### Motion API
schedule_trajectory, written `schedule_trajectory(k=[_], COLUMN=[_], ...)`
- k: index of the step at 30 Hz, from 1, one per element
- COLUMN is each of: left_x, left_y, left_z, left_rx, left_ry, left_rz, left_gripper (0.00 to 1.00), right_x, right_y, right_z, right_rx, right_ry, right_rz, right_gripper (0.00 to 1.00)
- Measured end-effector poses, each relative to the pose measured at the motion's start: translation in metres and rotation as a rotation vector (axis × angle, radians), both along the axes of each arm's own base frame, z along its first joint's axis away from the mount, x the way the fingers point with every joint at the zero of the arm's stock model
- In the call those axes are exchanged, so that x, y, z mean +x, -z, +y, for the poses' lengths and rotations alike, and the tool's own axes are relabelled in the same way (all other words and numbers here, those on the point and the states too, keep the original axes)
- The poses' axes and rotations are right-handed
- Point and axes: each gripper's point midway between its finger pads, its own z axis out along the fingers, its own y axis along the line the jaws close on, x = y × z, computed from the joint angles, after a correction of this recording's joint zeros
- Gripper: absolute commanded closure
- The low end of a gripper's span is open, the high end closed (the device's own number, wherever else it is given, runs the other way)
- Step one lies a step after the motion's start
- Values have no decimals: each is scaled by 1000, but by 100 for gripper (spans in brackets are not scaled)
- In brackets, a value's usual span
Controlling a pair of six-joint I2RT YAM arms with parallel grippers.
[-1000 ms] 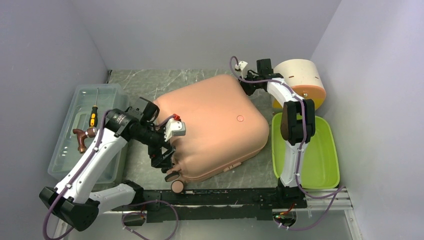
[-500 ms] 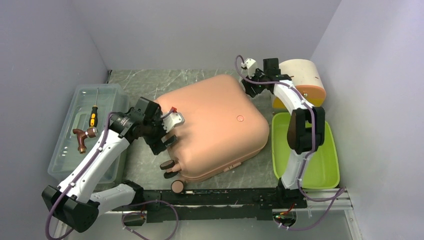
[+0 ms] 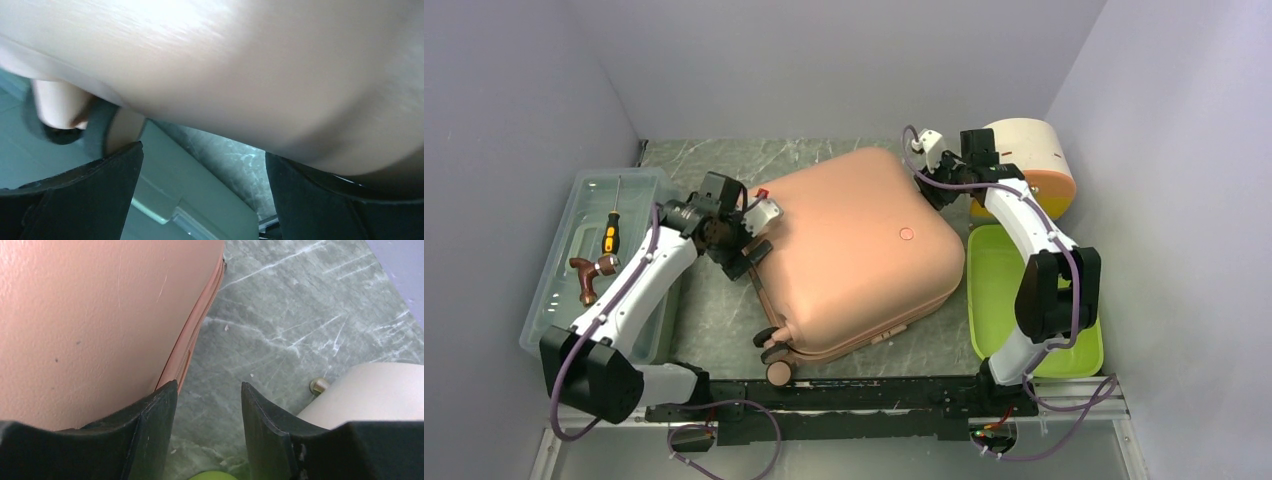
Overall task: Open, take out, and arrange the luggage
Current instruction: Adjust the luggage at the center of the board.
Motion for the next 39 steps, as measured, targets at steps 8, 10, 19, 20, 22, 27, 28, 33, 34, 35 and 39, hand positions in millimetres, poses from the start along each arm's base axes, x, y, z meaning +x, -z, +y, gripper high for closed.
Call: schedule_trajectory(k=[8, 10, 19, 20, 22, 27, 28, 33, 34, 35, 39], left_x=[12, 17, 37, 40, 46, 71, 82, 119, 126, 135, 170], left_y=[-9, -11, -18, -19, -22, -31, -35, -48, -50, -53, -62], left_z=[5, 6, 12, 12, 14, 23, 26, 36, 37, 39, 39], left_rx=[79, 104, 190, 198, 218, 275, 286, 316, 316, 318, 289], left_ry=[-31, -33, -40, -42, -45, -63, -79, -148, -161, -176, -239], left_rz=[97, 136, 263, 269, 276, 226, 186, 38, 9, -24, -162], left_gripper=[2, 3, 3, 3, 3, 2, 2, 2, 2, 2, 1], right_x=[-14, -18, -35, -37, -39, -49, -52, -69, -75, -82, -135], right_y=[1, 0, 1, 1, 1, -2, -5, -7, -7, -6, 15], right_z=[-1, -1, -3, -3, -1, 5, 7, 20, 24, 28, 45], right_rx=[-67, -76, -115, -121, -145, -212, -226, -275, -282, -289, -274], right_ry=[-57, -78, -131, -135, -144, -176, -186, -263, -286, -311, -446], right_rz=[-21, -28, -49, -54, -66, -100, -110, -111, -103, -91, 65], right_gripper=[50, 51, 51, 51, 52, 52, 52, 52, 52, 52, 51])
